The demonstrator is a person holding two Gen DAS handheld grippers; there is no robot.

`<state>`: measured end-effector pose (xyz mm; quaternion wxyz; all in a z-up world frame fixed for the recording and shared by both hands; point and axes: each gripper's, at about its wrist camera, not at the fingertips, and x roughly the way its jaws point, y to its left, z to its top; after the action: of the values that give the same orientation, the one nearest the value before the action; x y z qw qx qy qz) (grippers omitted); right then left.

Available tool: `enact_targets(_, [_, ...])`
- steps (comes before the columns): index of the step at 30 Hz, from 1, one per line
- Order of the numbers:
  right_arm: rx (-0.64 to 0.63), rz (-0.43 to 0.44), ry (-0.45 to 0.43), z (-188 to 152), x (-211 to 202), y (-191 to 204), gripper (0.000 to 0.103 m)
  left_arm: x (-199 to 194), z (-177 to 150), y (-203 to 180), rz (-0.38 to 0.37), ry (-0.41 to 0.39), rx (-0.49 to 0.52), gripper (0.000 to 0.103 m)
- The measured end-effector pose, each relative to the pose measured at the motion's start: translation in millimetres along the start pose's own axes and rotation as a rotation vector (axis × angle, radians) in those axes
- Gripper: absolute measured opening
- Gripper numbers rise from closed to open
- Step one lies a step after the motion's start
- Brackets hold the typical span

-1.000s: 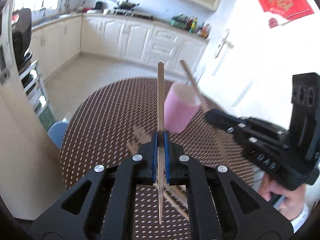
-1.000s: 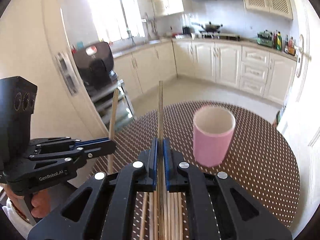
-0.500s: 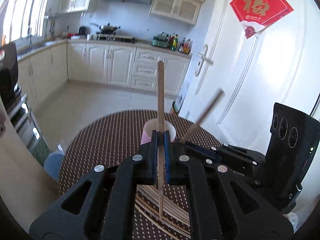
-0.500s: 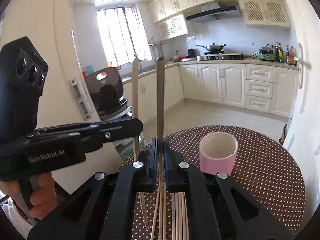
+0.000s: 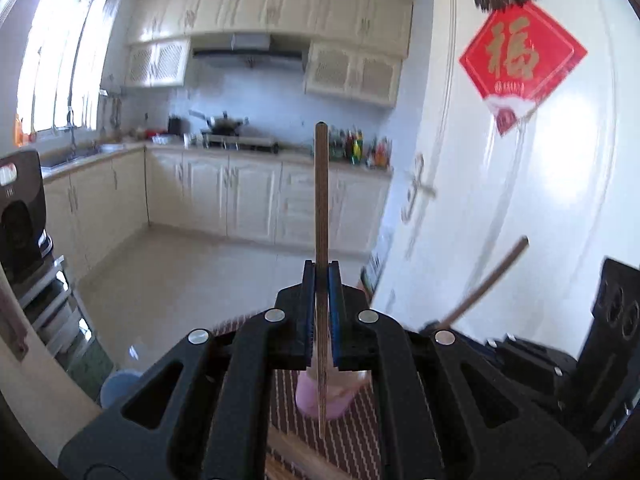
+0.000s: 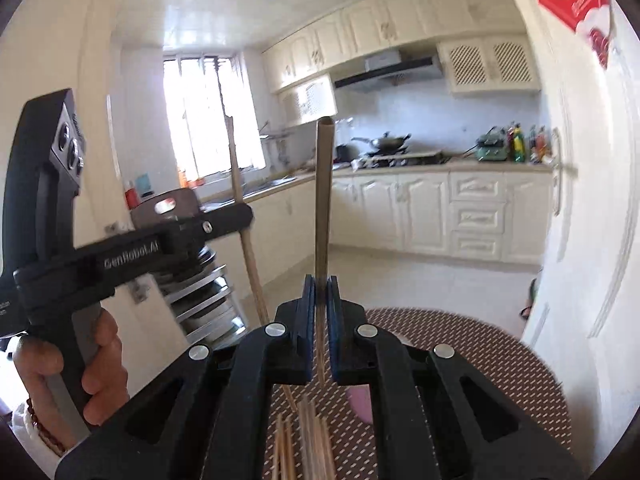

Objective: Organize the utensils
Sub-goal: 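Lift the held chopsticks with both tools and lower them into the pink cup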

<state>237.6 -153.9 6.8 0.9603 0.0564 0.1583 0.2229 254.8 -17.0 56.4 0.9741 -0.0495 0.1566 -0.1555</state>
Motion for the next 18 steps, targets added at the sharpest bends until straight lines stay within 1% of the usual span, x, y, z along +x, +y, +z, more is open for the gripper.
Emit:
enact_targets(3, [-0.013,-0.049,-0.031,6,1,-2,0.004,4,4,-6,-0.004,-0.083,0.002,0.007])
enact_targets(7, [-0.044,-0.114,-0.043,-2,5,-4,0.004,19,3,-10,0.002,-0.138,-0.007,0.007])
enact_targets(11, [-0.037,-0.136,-0.023,-11,15,-13,0.004,38,-6,-11,-0.003,-0.133,-0.017,0.007])
enact_targets(18, [-0.019,-0.13,0.041,-27,30,-23,0.005,64,-33,-13,-0.012,-0.048,0.003,0.007])
